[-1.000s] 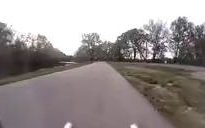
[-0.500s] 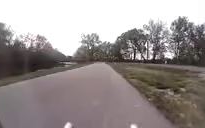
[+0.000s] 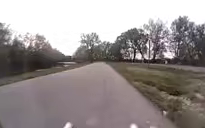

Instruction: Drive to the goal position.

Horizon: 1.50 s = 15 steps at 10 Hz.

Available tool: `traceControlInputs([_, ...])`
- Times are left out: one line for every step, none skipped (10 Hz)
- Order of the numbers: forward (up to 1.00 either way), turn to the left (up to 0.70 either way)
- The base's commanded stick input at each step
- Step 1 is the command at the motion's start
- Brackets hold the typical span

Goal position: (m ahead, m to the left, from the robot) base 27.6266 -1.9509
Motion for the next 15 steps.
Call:
traceControlInputs([1.0,0.0])
traceControlInputs([1.0,0.0])
traceControlInputs([1.0,0.0])
traceControlInputs([1.0,0.0])
traceControlInputs([1.0,0.0])
traceControlInputs([1.0,0.0])
traceControlInputs([1.0,0.0])
traceControlInputs([1.0,0.0])
traceControlInputs([1.0,0.0])
traceControlInputs([1.0,0.0])
traceControlInputs([1.0,0.0])
traceControlInputs([1.0,0.0])
traceControlInputs([1.0,0.0])
traceControlInputs([1.0,0.0])
traceControlInputs([1.0,0.0])
